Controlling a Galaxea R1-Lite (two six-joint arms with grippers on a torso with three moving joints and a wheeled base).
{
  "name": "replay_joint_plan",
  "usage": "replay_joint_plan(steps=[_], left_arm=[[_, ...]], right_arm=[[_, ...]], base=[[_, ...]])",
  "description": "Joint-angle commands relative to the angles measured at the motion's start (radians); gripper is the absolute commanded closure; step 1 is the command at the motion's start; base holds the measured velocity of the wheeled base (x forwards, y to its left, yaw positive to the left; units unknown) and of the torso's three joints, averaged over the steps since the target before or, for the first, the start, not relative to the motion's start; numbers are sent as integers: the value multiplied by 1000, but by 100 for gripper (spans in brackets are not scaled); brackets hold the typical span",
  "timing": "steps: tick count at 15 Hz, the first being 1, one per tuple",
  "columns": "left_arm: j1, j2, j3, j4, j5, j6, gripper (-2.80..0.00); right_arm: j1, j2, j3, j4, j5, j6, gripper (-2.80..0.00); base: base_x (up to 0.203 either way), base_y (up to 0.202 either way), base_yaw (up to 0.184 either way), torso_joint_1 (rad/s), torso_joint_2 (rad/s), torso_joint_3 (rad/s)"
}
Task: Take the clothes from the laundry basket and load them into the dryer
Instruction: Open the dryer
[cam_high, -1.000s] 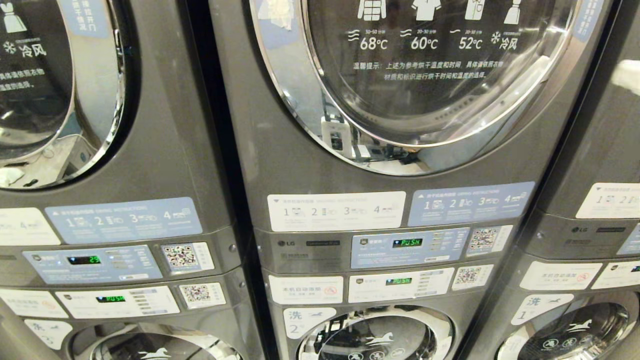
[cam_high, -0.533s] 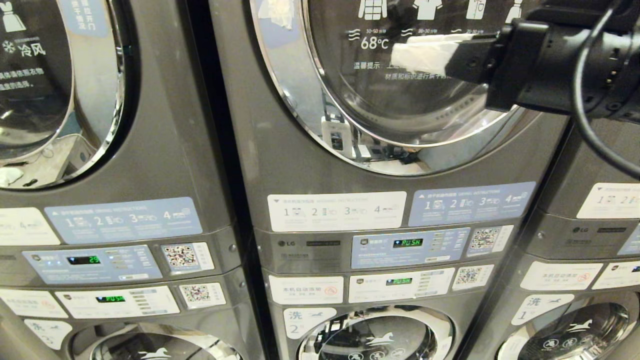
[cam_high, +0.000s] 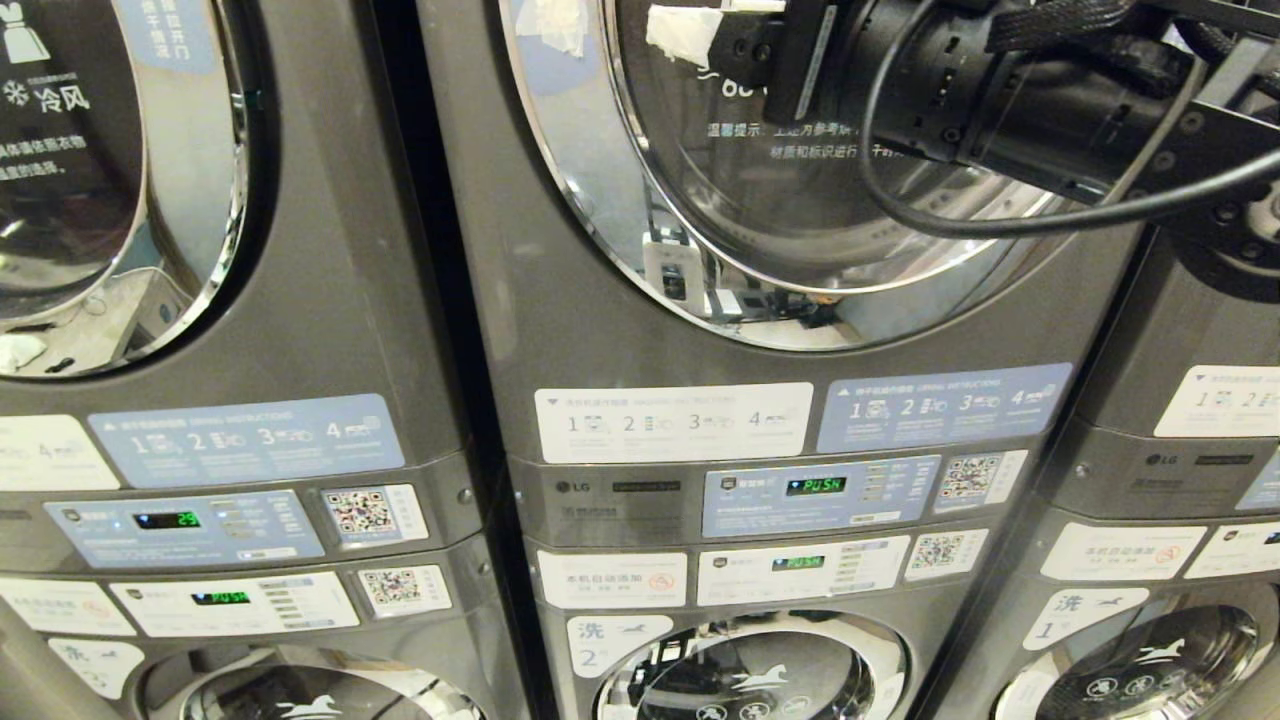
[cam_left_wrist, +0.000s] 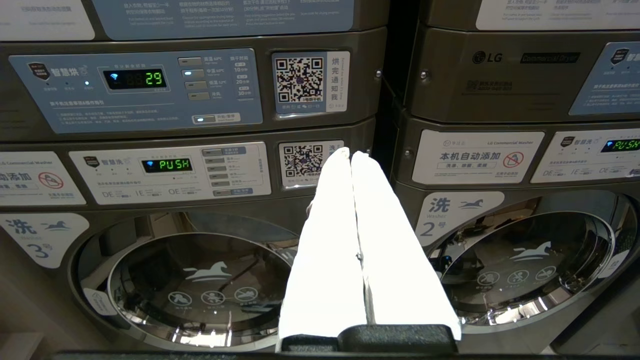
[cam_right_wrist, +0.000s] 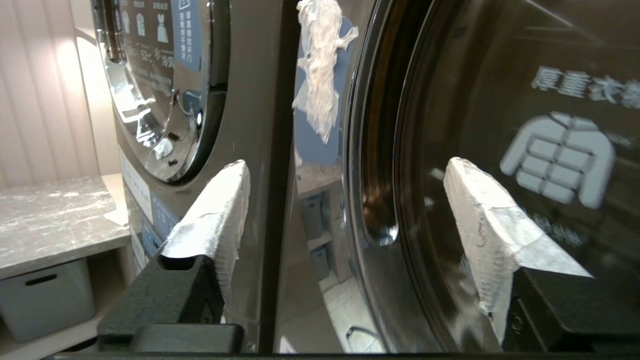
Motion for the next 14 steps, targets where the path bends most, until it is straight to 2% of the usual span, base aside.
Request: replay_joint_plan(steps=[1, 5, 11, 14], left_arm=[[0, 0, 0, 0, 0, 0, 0], [0, 0, 0, 0, 0, 0, 0], [0, 0, 0, 0, 0, 0, 0], [0, 0, 0, 0, 0, 0, 0]], right_arm=[[3, 100, -103, 18, 3, 1, -280], [18, 187, -209, 52, 66, -2, -280], [19, 226, -219, 49, 93, -3, -280], [31, 228, -219, 50, 161, -7, -280]], base=[[0, 0, 0, 0, 0, 0], [0, 0, 0, 0, 0, 0], [0, 0, 0, 0, 0, 0], [0, 0, 0, 0, 0, 0]])
